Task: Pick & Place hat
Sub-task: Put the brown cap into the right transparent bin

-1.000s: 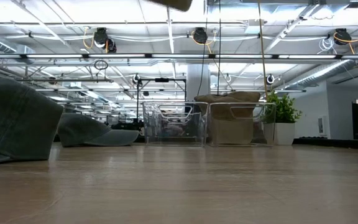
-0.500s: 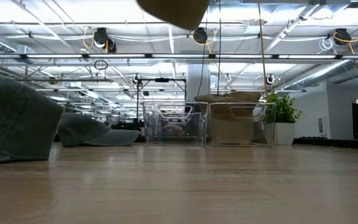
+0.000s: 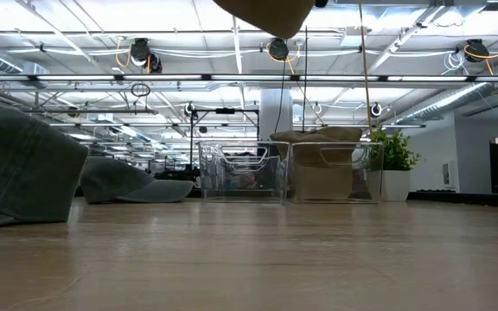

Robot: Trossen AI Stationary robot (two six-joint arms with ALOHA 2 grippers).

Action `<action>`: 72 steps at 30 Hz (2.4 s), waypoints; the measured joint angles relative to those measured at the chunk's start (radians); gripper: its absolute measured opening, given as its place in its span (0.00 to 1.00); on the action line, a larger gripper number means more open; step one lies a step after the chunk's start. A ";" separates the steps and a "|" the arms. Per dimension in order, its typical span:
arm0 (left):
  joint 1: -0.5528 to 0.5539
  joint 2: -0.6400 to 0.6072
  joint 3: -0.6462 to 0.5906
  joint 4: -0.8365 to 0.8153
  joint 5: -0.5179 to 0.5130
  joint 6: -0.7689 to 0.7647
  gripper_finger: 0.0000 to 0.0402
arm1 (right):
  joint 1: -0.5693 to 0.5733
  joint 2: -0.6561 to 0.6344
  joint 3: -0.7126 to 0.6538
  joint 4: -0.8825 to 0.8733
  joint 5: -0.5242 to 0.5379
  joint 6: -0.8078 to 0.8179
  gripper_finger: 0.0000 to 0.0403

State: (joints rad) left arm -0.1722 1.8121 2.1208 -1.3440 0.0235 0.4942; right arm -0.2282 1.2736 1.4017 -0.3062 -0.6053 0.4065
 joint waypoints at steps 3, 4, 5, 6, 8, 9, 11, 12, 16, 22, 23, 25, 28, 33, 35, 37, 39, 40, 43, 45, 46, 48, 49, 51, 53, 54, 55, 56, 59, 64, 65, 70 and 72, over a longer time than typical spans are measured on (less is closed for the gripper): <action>0.004 0.002 0.005 0.007 0.017 0.008 0.02 | 0.017 0.009 -0.001 -0.037 -0.026 -0.002 0.73; 0.006 0.002 0.006 0.011 0.020 0.008 0.02 | 0.024 0.015 0.000 -0.046 -0.027 -0.005 0.73; 0.008 0.001 0.006 0.011 0.020 0.005 0.02 | 0.030 0.018 0.000 -0.062 -0.028 -0.010 0.73; 0.010 0.001 0.006 0.008 0.020 0.000 0.02 | 0.035 0.020 -0.001 -0.078 -0.027 -0.018 0.73; 0.010 0.002 0.006 0.004 0.020 -0.009 0.02 | 0.044 0.025 -0.002 -0.066 -0.022 -0.030 0.73; 0.010 0.002 0.006 0.001 0.020 -0.011 0.02 | 0.048 0.032 -0.002 -0.040 -0.018 -0.028 0.73; 0.011 0.001 0.006 -0.016 0.020 -0.021 0.02 | 0.054 0.035 0.000 -0.006 0.004 -0.004 0.72; 0.011 0.001 0.006 -0.022 0.020 -0.025 0.02 | 0.058 0.036 0.000 -0.002 0.002 0.014 0.71; 0.010 0.001 0.006 -0.023 0.020 -0.026 0.02 | 0.075 0.051 0.000 0.012 -0.001 0.027 0.63; 0.010 0.001 0.006 -0.026 0.020 -0.036 0.02 | 0.093 0.074 0.000 0.004 -0.002 0.026 0.41; 0.010 0.001 0.006 -0.028 0.020 -0.037 0.02 | 0.094 0.076 0.000 -0.005 -0.004 0.027 0.38; 0.010 0.001 0.005 -0.033 0.020 -0.037 0.02 | 0.094 0.087 -0.001 -0.006 -0.029 0.026 0.29; 0.010 0.001 0.005 -0.048 0.020 -0.037 0.02 | 0.093 0.094 -0.001 -0.004 -0.050 0.018 0.12; 0.010 0.001 0.005 -0.053 0.019 -0.095 0.08 | 0.093 0.076 -0.001 0.038 -0.052 0.029 0.02; 0.010 0.001 0.005 -0.053 0.013 -0.142 0.11 | 0.093 0.063 -0.001 0.067 -0.054 0.047 0.01; 0.010 0.001 0.005 -0.054 -0.005 -0.199 0.14 | 0.093 0.033 -0.002 0.056 -0.054 0.067 0.01; 0.013 -0.003 0.005 -0.073 -0.023 -0.253 0.17 | 0.093 -0.001 -0.002 0.070 -0.054 0.078 0.01; 0.015 -0.005 0.005 -0.095 -0.027 -0.277 0.18 | 0.093 -0.022 -0.002 0.070 -0.054 0.080 0.01; 0.037 -0.010 0.005 -0.150 -0.029 -0.296 0.22 | 0.093 -0.077 -0.001 0.075 -0.049 0.078 0.01; 0.059 -0.013 0.005 -0.186 -0.029 -0.317 0.23 | 0.091 -0.101 -0.001 0.074 -0.040 0.079 0.01; 0.072 -0.016 0.004 -0.197 -0.029 -0.334 0.24 | 0.091 -0.113 -0.001 0.071 -0.028 0.079 0.01; 0.103 -0.025 0.004 -0.202 -0.029 -0.377 0.25 | 0.091 -0.135 -0.001 0.069 -0.022 0.079 0.01; 0.119 -0.037 0.005 -0.202 -0.030 -0.397 0.25 | 0.091 -0.148 -0.001 0.071 -0.017 0.075 0.01; 0.150 -0.066 0.003 -0.179 -0.033 -0.445 0.25 | 0.091 -0.172 -0.001 0.071 0.012 0.051 0.01; 0.180 -0.107 0.004 -0.104 -0.032 -0.473 0.26 | 0.091 -0.196 -0.001 0.070 0.031 0.015 0.01; 0.189 -0.130 0.004 -0.069 -0.032 -0.477 0.26 | 0.091 -0.205 -0.001 0.071 0.032 0.000 0.01; 0.199 -0.154 0.004 -0.033 -0.031 -0.478 0.26 | 0.091 -0.213 -0.001 0.070 0.035 -0.014 0.01; 0.207 -0.178 0.004 0.004 -0.028 -0.477 0.26 | 0.091 -0.224 -0.001 0.069 0.054 -0.028 0.01; 0.229 -0.261 -0.004 0.102 -0.028 -0.471 0.26 | 0.094 -0.249 -0.001 0.070 0.112 -0.092 0.01; 0.260 -0.403 -0.058 0.221 -0.069 -0.471 0.26 | 0.095 -0.275 -0.001 0.069 0.198 -0.229 0.00; 0.264 -0.431 -0.073 0.246 -0.080 -0.473 0.26 | 0.095 -0.278 -0.001 0.068 0.213 -0.256 0.00; 0.280 -0.561 -0.180 0.370 -0.114 -0.478 0.26 | 0.067 -0.278 -0.001 0.020 0.292 -0.422 0.00; 0.287 -0.612 -0.236 0.425 -0.123 -0.478 0.26 | 0.037 -0.273 -0.001 0.007 0.330 -0.472 0.00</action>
State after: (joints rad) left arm 0.1152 1.2002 1.8848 -0.9189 -0.0994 0.0166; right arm -0.1914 1.0005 1.4006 -0.2995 -0.2752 -0.0657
